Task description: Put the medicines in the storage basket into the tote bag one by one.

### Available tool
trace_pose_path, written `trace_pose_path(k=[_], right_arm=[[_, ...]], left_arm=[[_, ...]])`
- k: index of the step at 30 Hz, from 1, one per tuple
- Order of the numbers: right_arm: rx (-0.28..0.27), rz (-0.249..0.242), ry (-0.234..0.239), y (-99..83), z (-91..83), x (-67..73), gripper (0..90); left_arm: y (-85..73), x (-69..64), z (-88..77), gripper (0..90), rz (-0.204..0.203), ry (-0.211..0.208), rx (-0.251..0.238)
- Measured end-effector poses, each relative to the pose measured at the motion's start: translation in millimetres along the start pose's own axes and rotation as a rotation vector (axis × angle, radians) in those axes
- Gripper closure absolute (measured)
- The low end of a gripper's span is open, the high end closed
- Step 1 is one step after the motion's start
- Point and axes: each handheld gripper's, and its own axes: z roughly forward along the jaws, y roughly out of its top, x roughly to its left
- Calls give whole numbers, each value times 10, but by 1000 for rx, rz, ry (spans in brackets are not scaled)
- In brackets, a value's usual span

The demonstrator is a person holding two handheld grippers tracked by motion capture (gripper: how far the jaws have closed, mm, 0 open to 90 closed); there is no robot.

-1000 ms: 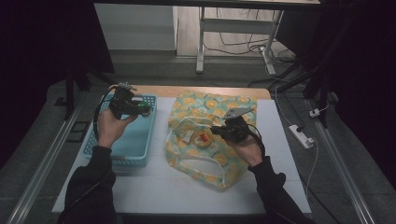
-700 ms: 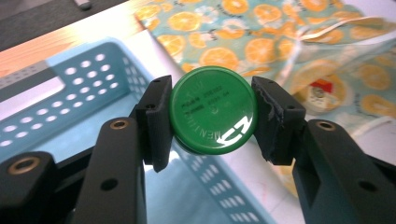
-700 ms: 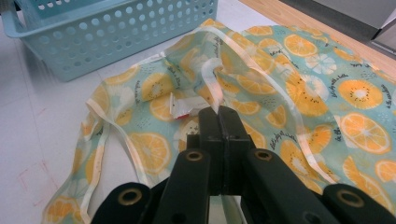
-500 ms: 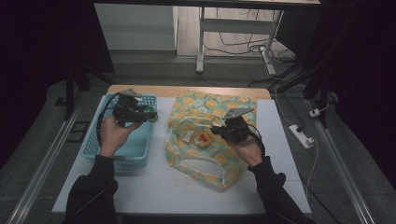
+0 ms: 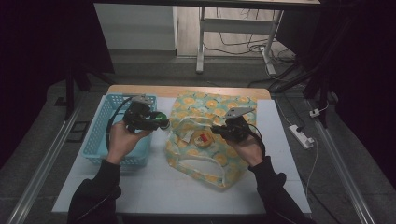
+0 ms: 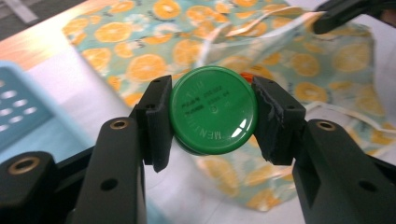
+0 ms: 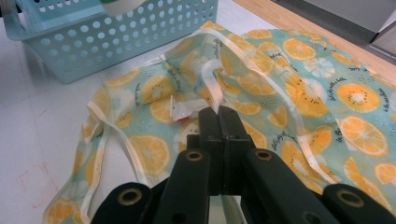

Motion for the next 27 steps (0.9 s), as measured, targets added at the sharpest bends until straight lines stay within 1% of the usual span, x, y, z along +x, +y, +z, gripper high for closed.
trace_pose_path(k=[4,11,20,27], right_arm=[[-1,-2,-1,2,-9,-6,900],[-11,-8,0,19,-21,12,900],[-15,-7,-2,25,-28,11,900],[-21,-7,-2,33,-41,13,900]], left_arm=[[38,-97,83,516,22,-32,9],[92,-250,276,516,57,-72,33],[154,-382,457,516,89,-103,43],[190,-467,622,515,114,-118,58]])
